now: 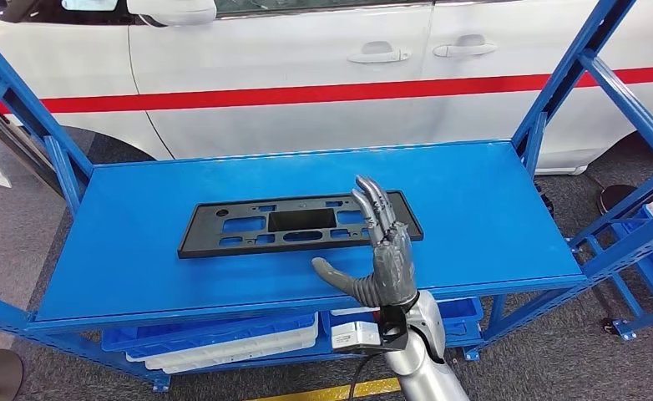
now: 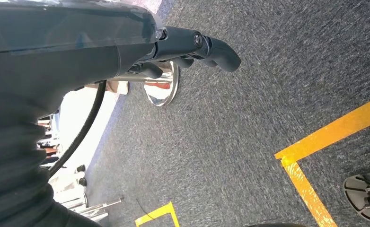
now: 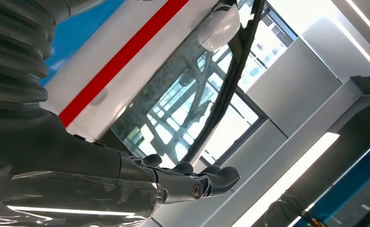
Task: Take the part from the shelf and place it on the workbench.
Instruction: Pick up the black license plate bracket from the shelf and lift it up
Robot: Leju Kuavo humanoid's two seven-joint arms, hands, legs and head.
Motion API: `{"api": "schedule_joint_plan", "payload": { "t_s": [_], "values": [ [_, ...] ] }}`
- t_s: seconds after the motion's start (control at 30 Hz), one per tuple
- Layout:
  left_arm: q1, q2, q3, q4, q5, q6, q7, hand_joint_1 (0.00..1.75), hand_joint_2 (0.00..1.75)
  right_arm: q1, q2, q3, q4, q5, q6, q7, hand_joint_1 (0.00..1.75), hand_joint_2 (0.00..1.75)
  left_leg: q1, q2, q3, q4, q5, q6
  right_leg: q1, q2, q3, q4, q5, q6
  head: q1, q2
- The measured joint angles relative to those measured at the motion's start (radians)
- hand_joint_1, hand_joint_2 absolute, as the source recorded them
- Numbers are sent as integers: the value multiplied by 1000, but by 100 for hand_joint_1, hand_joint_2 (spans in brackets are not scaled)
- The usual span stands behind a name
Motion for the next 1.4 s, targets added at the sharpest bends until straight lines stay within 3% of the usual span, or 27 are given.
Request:
{"api": "schedule_joint_plan", "payload": {
  "t_s": [0.3, 0.67, 1.03, 1.4],
  "values": [
    [-11, 0, -14, 0, -2, -5, 9, 0, 175, -98, -31, 137, 120, 128, -103, 28, 0, 175, 0, 0, 0, 0, 0, 0, 0, 0, 0, 0, 0, 0, 0, 0],
    [-20, 0, -31, 1, -3, -10, 21, 0, 175, -217, -33, 268, 246, 217, -54, 104, 0, 175, 0, 0, 0, 0, 1, 0, 0, 0, 0, 0, 0, 0, 0, 0],
    [-15, 0, -30, 6, -2, -2, 29, 0, 175, -356, 31, 334, 430, 218, -28, 135, 0, 175, 0, 0, 0, 0, 1, 0, 0, 0, 0, 1, 0, 0, 0, 0],
    [-16, 0, -30, 7, -2, -2, 36, 0, 175, -454, 87, 340, 599, 212, -52, 166, 0, 175, 0, 0, 0, 0, 1, 0, 0, 0, 0, 1, 1, 0, 0, 0]
  ]
}}
